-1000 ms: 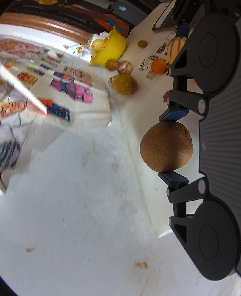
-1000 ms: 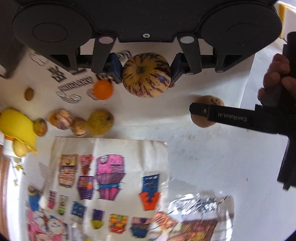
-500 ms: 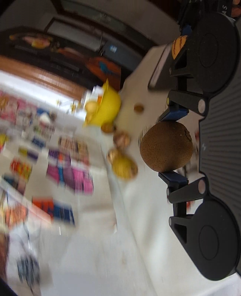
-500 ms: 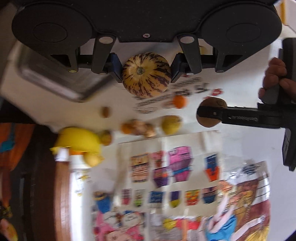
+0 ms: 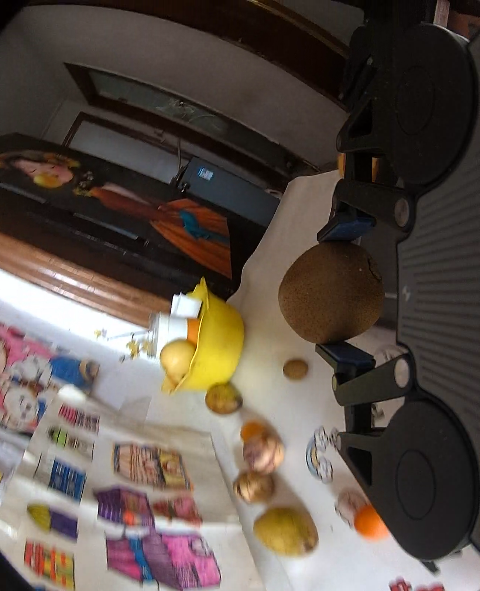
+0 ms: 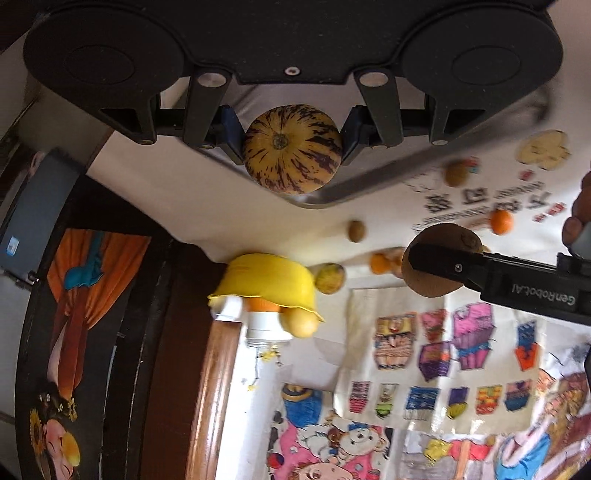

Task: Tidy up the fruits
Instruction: 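Carry the kiwi in the left tool while the right tool carries the pepino to the tray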

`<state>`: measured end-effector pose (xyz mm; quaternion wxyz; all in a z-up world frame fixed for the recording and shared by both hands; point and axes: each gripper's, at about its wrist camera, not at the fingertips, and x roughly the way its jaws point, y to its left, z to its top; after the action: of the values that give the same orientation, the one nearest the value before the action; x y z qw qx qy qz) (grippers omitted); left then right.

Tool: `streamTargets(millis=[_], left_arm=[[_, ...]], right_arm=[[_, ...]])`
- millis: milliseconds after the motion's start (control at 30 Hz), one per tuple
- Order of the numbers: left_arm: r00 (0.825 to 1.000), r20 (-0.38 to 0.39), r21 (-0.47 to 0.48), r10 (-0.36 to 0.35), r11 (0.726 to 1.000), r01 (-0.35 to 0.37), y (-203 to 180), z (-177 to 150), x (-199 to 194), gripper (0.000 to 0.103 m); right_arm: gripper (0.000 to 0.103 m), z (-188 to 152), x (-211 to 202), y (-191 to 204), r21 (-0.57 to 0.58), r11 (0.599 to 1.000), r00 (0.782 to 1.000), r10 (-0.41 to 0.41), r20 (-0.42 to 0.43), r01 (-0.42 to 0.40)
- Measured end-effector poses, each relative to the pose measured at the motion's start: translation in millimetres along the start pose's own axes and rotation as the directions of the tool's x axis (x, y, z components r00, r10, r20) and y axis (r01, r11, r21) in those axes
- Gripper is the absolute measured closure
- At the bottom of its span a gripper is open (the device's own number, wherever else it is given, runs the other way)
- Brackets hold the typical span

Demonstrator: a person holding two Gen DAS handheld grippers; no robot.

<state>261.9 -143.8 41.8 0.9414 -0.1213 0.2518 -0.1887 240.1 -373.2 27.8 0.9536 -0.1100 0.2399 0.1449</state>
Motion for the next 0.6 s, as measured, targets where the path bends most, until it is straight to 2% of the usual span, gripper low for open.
streamTargets(millis=[300, 600], left_arm=[[0.994, -0.107, 0.05, 0.004, 0.999, 0.002, -17, -6, 67, 0.042], [0.981, -0.189, 0.06, 0.044, 0.998, -0.033, -18, -9, 107, 0.042]], right_arm=[[0.048, -17, 44, -29, -0.022, 0.999, 1.0, -0.028, 0.007, 0.028], [0.048, -23, 58, -35, -0.043, 0.998, 0.999, -0.036, -0.006, 0.036]])
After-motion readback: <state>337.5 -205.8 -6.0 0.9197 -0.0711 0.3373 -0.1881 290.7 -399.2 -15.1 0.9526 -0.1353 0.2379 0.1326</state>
